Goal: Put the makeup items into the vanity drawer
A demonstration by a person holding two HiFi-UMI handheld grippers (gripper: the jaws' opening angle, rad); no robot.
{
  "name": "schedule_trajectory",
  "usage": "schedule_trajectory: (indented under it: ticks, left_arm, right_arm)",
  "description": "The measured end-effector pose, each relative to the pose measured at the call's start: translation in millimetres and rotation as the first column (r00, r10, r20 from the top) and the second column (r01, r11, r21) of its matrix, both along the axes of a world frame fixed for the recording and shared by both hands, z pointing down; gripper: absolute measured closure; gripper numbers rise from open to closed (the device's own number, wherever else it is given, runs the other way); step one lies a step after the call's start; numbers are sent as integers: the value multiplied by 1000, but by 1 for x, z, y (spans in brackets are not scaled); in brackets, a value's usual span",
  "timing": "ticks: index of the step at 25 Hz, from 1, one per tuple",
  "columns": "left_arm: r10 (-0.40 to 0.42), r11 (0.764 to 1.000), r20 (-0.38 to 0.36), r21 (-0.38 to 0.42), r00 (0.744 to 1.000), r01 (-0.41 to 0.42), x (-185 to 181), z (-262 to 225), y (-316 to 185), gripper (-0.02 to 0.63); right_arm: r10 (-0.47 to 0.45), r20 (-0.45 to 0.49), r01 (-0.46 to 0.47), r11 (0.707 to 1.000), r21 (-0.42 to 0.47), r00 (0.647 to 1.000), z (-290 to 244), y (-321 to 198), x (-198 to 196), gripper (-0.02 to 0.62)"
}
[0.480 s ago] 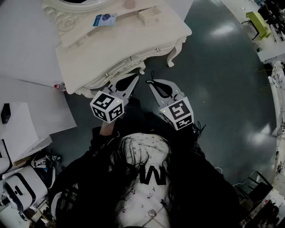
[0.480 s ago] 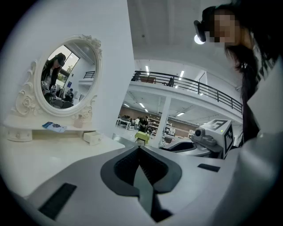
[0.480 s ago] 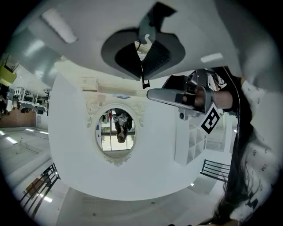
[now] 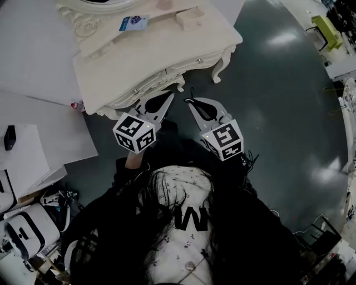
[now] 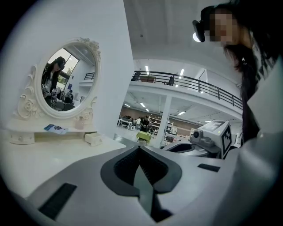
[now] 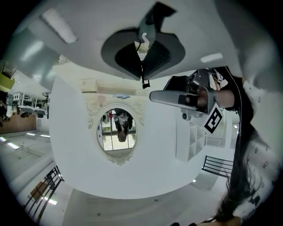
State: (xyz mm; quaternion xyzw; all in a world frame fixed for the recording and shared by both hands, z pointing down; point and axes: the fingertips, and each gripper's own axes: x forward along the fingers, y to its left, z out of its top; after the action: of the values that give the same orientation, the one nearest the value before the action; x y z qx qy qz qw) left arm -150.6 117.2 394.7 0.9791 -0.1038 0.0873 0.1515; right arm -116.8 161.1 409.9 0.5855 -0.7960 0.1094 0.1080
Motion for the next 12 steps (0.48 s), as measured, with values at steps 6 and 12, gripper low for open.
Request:
schedule_trajectory:
  ticks: [6,12]
  left_arm:
    - [21,1000,37,2,999,-21,6,9,16,606]
    - [78,996,71,43,994,-81,28,5,23,607]
  right_arm:
    - [18,32,-17,1000,-24,999,12,11,6,569]
    - [57,54,-57,998,-10,997,13,17,24,569]
